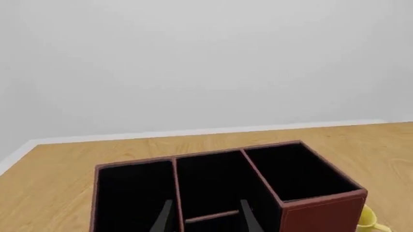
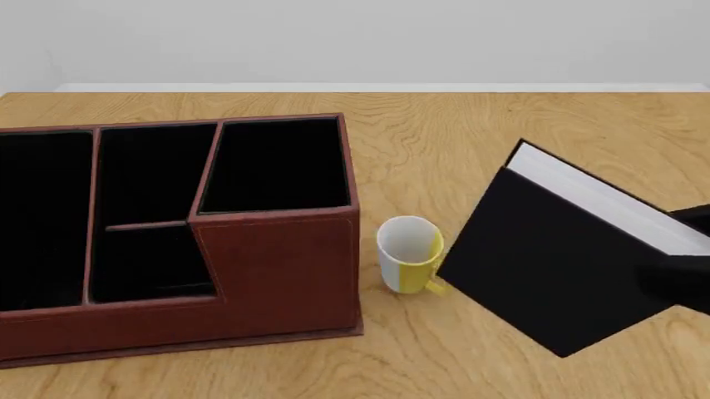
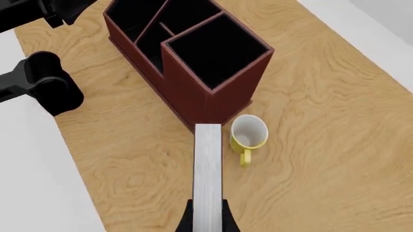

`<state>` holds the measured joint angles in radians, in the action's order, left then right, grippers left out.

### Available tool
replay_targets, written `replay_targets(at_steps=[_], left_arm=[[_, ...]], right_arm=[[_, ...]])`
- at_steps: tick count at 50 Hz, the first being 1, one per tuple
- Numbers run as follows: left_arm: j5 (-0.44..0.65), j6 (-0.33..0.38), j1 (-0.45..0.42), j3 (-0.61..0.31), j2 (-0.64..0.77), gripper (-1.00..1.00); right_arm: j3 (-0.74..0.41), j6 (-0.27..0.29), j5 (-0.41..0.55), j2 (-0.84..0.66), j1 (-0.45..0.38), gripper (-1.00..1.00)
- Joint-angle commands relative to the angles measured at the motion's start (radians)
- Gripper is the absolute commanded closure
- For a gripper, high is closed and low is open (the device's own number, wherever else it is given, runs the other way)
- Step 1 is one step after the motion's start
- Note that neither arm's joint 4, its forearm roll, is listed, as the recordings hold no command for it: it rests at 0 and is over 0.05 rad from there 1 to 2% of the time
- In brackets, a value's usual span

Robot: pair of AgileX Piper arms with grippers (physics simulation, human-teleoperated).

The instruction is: Pick up the book and place it in the right compartment of the caddy.

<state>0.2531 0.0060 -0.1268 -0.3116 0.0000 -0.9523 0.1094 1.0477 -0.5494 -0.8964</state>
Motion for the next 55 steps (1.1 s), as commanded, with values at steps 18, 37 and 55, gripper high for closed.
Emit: replay_targets(at_steps=[18,37,55], left_arm=[[0.032,0.012,-0.127,0.035,0.000,-1.00],[0.048,0.007,-0.208,0.043,0.000,-1.00],[0.024,0.036,-0.226,0.116,0.000,-1.00]], right_arm=[[-0.236,0.115,0.172,-0.044,0.114,1.00],[-0.376,0.165,0.172,-0.178,0.102,1.00],[-0.510,0.187,0.172,-0.275,0.085,1.00]])
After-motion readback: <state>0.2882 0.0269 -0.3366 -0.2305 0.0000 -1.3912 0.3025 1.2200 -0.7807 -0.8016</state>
